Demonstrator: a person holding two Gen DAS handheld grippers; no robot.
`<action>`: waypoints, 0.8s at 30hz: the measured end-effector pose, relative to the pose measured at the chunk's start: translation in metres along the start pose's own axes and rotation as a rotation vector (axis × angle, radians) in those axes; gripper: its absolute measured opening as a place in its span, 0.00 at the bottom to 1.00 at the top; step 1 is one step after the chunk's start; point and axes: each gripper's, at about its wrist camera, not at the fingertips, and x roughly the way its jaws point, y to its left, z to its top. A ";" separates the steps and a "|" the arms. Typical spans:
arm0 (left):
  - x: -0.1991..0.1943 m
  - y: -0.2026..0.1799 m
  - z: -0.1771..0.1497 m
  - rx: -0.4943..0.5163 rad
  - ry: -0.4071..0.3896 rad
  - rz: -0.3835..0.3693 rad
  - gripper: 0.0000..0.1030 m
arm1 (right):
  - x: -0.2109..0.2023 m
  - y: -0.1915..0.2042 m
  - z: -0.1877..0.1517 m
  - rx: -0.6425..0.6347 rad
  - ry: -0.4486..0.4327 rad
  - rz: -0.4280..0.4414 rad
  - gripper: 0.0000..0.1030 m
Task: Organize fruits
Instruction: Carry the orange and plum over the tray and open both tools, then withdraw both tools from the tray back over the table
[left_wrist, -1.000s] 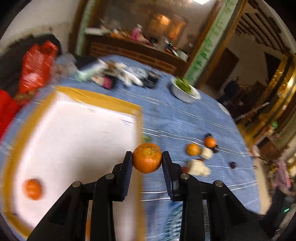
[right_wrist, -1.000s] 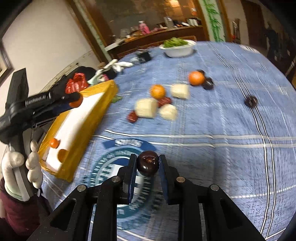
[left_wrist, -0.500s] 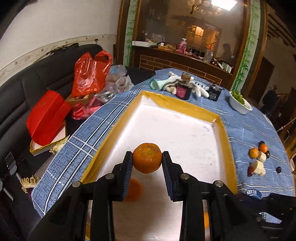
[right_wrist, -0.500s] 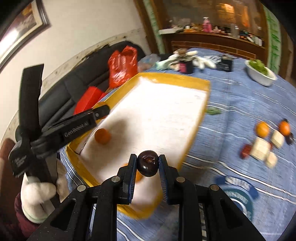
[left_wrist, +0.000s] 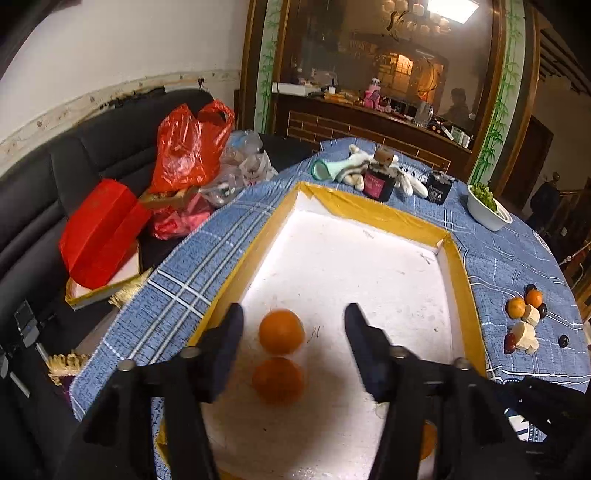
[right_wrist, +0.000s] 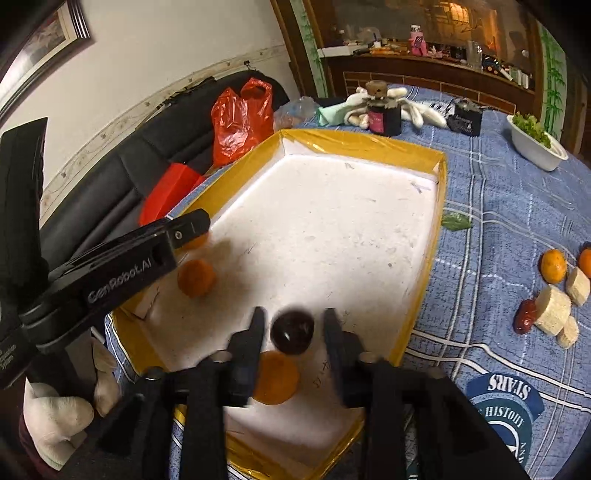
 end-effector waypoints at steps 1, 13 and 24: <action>-0.004 -0.002 0.001 0.005 -0.011 0.005 0.58 | -0.003 0.000 0.000 0.002 -0.010 0.001 0.56; -0.046 -0.031 0.002 0.057 -0.091 0.000 0.70 | -0.044 -0.014 -0.011 0.038 -0.090 -0.020 0.58; -0.074 -0.078 -0.007 0.150 -0.117 -0.051 0.78 | -0.100 -0.082 -0.046 0.159 -0.149 -0.114 0.58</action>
